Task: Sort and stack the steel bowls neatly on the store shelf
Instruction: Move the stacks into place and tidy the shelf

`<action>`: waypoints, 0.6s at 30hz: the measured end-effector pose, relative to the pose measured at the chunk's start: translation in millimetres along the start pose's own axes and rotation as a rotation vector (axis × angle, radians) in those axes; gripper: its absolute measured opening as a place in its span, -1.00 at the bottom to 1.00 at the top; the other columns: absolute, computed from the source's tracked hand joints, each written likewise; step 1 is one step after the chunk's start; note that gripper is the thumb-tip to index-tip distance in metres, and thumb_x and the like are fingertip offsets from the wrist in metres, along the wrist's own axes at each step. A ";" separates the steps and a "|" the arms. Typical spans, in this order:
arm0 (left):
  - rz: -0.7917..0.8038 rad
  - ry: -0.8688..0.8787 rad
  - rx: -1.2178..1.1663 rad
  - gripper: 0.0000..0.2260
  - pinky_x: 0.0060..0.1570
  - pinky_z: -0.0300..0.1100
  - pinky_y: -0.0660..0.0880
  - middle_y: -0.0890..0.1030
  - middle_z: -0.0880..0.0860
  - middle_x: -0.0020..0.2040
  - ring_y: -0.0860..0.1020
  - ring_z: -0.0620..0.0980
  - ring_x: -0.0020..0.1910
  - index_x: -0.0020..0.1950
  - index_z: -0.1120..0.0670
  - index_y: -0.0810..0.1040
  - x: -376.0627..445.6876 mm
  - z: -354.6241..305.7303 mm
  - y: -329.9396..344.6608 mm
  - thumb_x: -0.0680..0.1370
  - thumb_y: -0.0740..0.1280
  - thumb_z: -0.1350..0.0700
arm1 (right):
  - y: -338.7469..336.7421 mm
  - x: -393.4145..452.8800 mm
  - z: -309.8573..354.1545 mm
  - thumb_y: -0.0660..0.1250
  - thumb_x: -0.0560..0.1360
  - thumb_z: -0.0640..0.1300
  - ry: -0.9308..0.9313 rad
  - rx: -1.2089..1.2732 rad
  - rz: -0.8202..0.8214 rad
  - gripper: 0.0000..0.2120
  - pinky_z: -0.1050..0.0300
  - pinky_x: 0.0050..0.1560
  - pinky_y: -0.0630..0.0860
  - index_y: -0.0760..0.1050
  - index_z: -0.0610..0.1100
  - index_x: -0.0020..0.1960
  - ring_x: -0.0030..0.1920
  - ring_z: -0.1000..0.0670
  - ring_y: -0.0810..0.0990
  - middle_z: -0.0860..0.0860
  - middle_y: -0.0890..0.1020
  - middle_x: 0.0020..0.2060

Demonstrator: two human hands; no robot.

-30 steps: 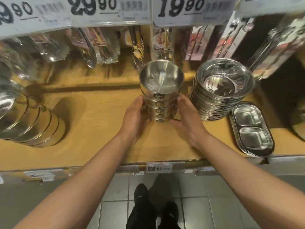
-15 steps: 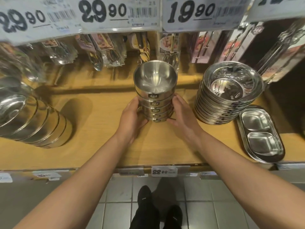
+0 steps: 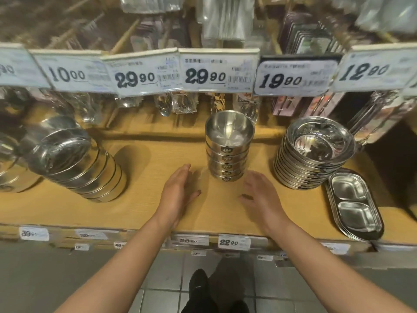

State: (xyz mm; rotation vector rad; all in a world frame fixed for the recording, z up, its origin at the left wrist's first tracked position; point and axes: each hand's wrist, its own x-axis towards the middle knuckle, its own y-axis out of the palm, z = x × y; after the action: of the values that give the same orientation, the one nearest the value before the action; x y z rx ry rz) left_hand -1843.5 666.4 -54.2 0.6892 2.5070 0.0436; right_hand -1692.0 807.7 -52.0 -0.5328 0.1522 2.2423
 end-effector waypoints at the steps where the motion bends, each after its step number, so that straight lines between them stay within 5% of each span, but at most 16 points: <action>1: -0.017 -0.002 -0.008 -0.69 0.27 0.13 0.55 0.50 0.04 0.36 0.48 0.03 0.34 0.39 0.01 0.51 -12.0 1.0 -11.0 0.68 0.22 -0.03 | 4.3 -10.0 -1.8 0.22 0.68 -0.24 0.031 0.025 0.023 -0.67 0.31 0.10 0.53 0.40 -0.23 0.43 0.18 0.20 0.51 -0.11 0.49 0.39; 4: -0.084 0.016 -0.004 -0.74 0.01 -0.04 0.67 0.55 0.10 0.27 0.52 0.07 0.27 0.30 0.05 0.55 -46.0 0.2 -47.5 0.68 0.23 0.00 | 20.9 -36.0 4.6 0.23 0.66 -0.20 0.020 -0.021 0.100 -0.73 0.37 -0.11 0.51 0.48 -0.16 0.34 0.05 0.25 0.55 -0.07 0.59 0.25; 7: -0.158 0.057 0.012 -0.76 -0.25 -0.20 0.64 0.59 0.09 0.19 0.57 0.04 0.13 0.26 0.09 0.55 -75.1 -15.5 -90.9 0.67 0.24 0.03 | 47.0 -61.9 28.5 0.25 0.65 -0.06 0.060 0.075 0.154 -0.79 0.12 0.02 0.56 0.51 -0.06 0.25 0.14 0.05 0.60 -0.03 0.63 0.14; 13: -0.310 0.166 0.024 -0.83 -0.04 -0.09 0.57 0.66 0.04 0.04 0.63 -0.08 0.00 0.11 0.07 0.59 -90.2 -57.7 -174.4 0.67 0.20 0.10 | 97.8 -81.8 56.5 0.25 0.66 -0.05 0.014 0.043 0.292 -0.85 0.16 -0.04 0.59 0.56 -0.02 0.15 0.16 0.05 0.60 -0.02 0.63 0.12; 18: -0.432 0.158 -0.009 -0.80 0.16 0.04 0.56 0.55 0.13 0.22 0.53 0.08 0.22 0.23 0.12 0.52 -67.0 -74.8 -237.9 0.67 0.20 0.10 | 154.7 -73.8 53.1 0.22 0.67 -0.02 0.019 0.014 0.300 -0.76 0.17 -0.04 0.59 0.54 -0.04 0.27 0.16 0.06 0.60 0.00 0.62 0.13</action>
State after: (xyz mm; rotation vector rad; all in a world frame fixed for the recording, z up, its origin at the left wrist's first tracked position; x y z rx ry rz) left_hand -1943.4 435.3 3.0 0.1330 2.7513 -0.0493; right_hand -1781.1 668.4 17.4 -0.5533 0.2729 2.5256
